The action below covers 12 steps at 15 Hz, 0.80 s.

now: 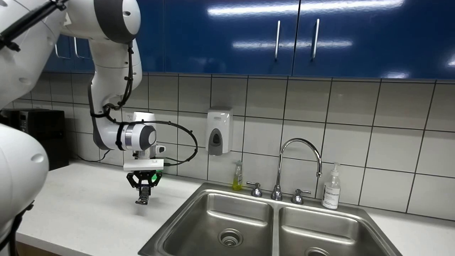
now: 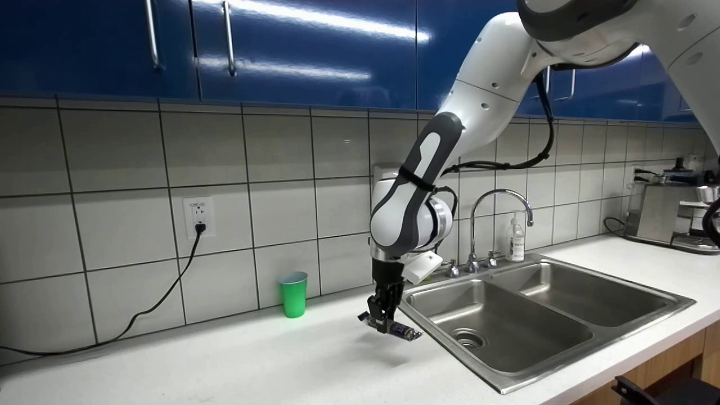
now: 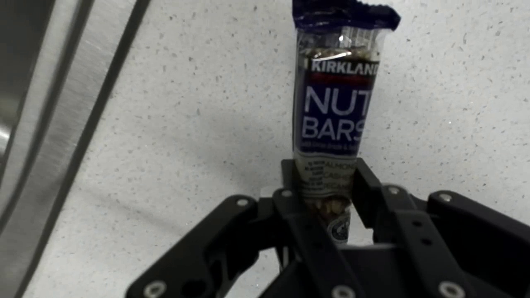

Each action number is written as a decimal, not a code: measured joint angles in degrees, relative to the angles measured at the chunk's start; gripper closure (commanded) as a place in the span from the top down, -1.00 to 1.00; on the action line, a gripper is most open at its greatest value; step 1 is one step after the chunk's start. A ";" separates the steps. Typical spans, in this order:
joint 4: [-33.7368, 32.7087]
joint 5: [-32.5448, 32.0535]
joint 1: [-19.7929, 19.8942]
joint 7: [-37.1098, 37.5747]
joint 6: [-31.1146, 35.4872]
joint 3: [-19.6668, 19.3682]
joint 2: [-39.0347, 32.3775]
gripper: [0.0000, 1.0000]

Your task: Put the chocolate bar inside the sink

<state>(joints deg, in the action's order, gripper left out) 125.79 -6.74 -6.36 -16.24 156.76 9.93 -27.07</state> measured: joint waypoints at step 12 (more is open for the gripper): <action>2.02 0.30 1.56 8.38 0.43 -8.72 2.05 -0.80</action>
<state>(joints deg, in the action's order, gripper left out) 127.81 -6.45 -4.79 -7.85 157.19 1.21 -25.03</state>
